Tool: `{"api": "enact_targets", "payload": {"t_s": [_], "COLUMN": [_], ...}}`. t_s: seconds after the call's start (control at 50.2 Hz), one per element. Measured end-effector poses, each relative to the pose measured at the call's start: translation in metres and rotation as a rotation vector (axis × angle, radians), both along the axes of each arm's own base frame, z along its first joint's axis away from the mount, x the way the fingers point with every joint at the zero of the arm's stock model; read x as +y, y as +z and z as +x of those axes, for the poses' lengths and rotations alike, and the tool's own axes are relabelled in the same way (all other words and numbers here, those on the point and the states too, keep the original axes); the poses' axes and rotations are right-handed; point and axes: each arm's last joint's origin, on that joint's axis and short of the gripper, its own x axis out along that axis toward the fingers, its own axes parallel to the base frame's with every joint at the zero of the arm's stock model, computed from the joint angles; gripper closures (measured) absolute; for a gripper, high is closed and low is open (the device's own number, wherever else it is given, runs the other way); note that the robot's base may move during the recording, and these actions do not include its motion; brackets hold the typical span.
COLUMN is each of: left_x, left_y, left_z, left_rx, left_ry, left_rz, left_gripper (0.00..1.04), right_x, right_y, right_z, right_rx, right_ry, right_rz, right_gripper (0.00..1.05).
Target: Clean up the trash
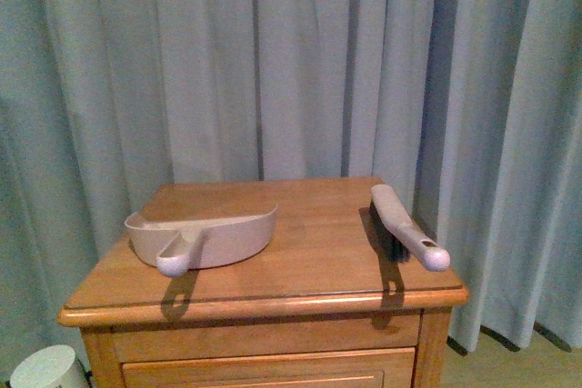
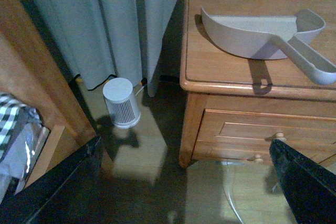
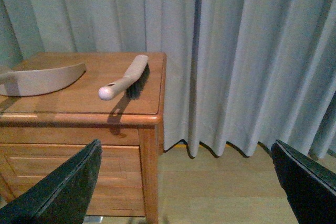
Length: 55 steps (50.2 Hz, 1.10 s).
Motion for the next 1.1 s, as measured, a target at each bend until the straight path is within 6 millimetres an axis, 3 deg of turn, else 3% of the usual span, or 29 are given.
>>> {"api": "enact_targets", "payload": {"t_s": [0.139,0.279,0.398,0.677,0.876,1.095], "left_x": [-0.022,-0.046,-0.070,-0.122,-0.144,-0.156], "left_y": [0.036,0.064,0.074,0.067,0.051,0.025], "left_z": [0.057,0.097,0.125,0.171,0.199,0.217], "left_rx": [0.092,0.123,0.177,0.287,0.348,0.416], "left_ry": [-0.084,-0.122,-0.154,-0.201,-0.160,-0.115], "left_rz": [0.038,0.065,0.089,0.108,0.124,0.140], "left_gripper": [0.08,0.08,0.08,0.08,0.08,0.08], "right_x": [0.000,0.000,0.000,0.000,0.000,0.000], "right_y": [0.000,0.000,0.000,0.000,0.000,0.000], "right_z": [0.000,0.000,0.000,0.000,0.000,0.000], "right_rx": [0.000,0.000,0.000,0.000,0.000,0.000], "right_ry": [0.000,0.000,0.000,0.000,0.000,0.000], "right_rz": [0.000,0.000,0.000,0.000,0.000,0.000], "right_gripper": [0.07,0.07,0.07,0.07,0.07,0.07]}}
